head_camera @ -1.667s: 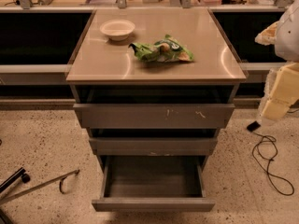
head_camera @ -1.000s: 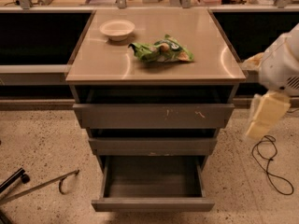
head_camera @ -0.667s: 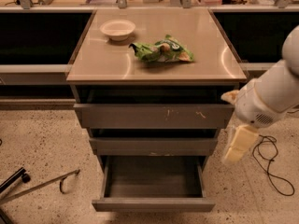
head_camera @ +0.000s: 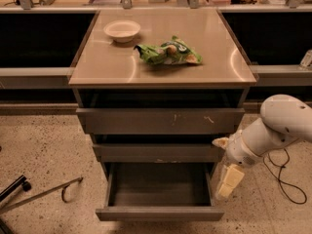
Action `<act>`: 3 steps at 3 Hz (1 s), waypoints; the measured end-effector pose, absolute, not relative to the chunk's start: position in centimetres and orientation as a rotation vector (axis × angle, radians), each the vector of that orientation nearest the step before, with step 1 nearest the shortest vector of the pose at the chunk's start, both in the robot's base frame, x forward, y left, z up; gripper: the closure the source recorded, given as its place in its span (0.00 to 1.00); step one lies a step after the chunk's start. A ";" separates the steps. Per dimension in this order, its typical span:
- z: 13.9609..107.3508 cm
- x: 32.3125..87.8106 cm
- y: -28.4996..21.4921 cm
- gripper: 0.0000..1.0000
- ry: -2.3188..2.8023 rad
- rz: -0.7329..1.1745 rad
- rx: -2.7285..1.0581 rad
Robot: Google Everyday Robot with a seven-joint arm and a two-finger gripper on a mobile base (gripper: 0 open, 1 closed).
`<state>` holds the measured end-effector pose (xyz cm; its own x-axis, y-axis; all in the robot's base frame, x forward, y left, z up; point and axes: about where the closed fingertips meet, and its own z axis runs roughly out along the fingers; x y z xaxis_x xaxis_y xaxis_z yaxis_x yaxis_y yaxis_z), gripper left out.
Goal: Close bottom drawer
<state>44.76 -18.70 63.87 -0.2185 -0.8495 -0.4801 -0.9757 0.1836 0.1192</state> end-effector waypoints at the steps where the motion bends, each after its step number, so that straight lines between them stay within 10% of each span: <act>1: 63.9 44.8 -18.7 0.00 2.159 0.583 -1.735; 3: 52.9 41.9 -16.5 0.00 2.213 0.676 -1.684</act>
Offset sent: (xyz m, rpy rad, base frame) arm -0.0198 0.0100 -0.0985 0.0262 0.0717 -0.0311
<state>41.87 -16.50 52.94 -0.2824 -0.8271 -0.4860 -0.9575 0.2118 0.1959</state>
